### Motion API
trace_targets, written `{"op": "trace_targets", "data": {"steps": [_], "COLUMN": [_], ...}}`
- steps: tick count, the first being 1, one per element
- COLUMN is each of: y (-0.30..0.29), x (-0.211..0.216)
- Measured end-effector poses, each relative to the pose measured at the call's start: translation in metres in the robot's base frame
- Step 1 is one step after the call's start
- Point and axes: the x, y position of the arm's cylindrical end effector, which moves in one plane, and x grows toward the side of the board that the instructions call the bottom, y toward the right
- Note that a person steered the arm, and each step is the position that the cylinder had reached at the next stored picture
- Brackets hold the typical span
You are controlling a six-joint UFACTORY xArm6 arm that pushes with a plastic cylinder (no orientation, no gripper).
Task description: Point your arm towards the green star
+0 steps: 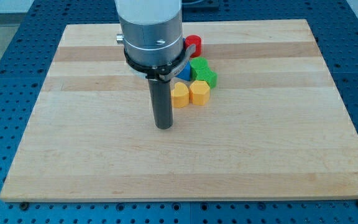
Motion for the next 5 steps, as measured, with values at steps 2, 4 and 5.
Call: {"op": "trace_targets", "data": {"steps": [2,4,5], "y": [0.075,0.154,0.154], "x": [0.025,-0.034,-0.068]}}
